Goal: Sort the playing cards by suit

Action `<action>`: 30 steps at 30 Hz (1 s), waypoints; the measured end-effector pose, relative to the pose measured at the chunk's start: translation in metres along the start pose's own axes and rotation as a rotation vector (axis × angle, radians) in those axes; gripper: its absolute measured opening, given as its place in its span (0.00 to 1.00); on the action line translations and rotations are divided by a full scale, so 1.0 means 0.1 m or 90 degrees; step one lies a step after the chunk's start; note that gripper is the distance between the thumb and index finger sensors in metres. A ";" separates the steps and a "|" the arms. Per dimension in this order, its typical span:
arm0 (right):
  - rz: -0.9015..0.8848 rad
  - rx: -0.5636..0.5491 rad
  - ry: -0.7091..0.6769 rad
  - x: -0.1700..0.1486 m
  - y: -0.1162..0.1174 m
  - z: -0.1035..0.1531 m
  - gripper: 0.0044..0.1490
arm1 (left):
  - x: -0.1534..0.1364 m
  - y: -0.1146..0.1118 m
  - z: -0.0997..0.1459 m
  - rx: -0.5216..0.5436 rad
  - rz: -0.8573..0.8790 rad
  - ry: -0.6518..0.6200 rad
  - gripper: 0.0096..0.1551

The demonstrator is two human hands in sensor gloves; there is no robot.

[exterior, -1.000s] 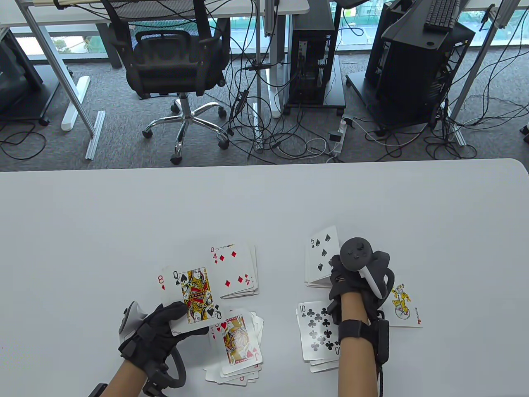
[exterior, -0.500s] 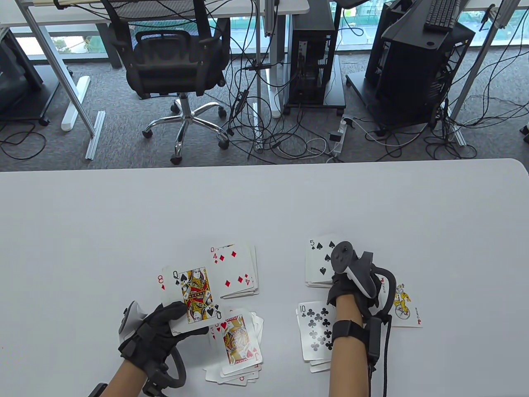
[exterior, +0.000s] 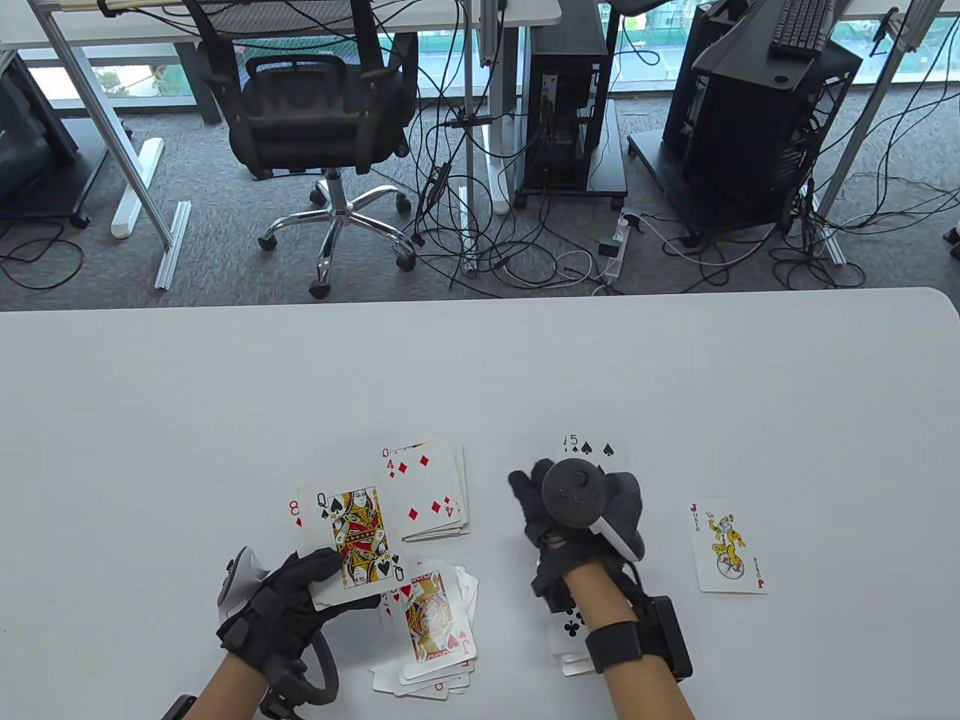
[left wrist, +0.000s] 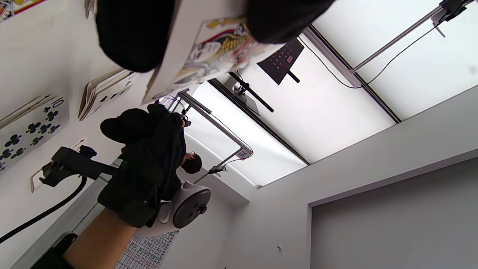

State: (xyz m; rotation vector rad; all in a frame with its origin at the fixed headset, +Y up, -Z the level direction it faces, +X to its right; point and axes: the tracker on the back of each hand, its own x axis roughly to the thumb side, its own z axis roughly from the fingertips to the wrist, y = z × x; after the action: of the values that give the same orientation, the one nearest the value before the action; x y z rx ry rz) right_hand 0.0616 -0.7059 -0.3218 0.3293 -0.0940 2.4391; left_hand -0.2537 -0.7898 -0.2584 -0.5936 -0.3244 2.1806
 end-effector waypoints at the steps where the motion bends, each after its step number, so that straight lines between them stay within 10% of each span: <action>1: -0.044 0.024 -0.025 0.11 0.09 0.03 0.37 | 0.00 0.00 0.00 0.000 0.000 0.000 0.30; 12: -0.125 0.141 -0.179 0.81 0.77 0.26 0.57 | -0.01 -0.01 0.00 -0.005 -0.003 0.005 0.30; 30: -0.265 0.037 -0.048 0.42 0.60 0.21 0.32 | -0.01 -0.01 0.00 -0.008 -0.014 0.003 0.29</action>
State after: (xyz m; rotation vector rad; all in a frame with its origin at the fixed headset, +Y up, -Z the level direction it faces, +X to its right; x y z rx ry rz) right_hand -0.0032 -0.7302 -0.2898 0.4210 0.0124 2.0196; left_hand -0.2529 -0.7898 -0.2583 -0.5993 -0.3398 2.1571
